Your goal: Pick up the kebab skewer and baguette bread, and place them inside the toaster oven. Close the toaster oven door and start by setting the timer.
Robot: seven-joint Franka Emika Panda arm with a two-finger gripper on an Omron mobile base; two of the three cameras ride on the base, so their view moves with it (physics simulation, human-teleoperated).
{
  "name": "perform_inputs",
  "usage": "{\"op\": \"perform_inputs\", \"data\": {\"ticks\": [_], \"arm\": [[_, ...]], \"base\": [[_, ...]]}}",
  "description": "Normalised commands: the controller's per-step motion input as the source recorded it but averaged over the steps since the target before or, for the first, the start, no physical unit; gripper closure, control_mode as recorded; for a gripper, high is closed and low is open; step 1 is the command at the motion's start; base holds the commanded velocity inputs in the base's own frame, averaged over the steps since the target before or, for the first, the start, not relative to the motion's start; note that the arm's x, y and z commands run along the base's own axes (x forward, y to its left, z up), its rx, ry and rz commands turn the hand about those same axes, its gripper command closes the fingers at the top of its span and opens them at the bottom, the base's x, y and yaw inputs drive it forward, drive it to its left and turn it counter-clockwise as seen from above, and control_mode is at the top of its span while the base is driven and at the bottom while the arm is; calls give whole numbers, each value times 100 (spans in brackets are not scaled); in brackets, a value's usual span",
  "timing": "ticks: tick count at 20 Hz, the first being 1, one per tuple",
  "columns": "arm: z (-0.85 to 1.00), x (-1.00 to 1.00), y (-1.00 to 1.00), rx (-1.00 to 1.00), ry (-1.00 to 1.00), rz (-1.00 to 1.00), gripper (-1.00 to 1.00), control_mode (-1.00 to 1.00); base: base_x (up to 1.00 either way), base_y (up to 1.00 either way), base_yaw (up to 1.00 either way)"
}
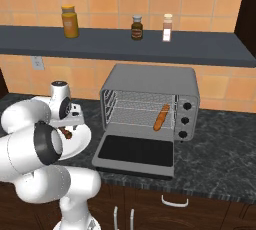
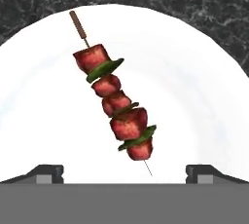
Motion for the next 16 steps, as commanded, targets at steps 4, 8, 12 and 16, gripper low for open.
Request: {"op": "perform_inputs", "data": {"ticks": [4, 8, 12, 16], "arm": [[-36, 39, 14, -4, 4, 0, -100, -100], [-32, 16, 7, -3, 2, 0, -100, -100], [-23, 1, 0, 0, 2, 0, -100, -100], [-20, 0, 0, 0, 1, 0, -100, -100]], "base": [[0, 0, 0], [0, 0, 0], [0, 0, 0], [0, 0, 0]]}}
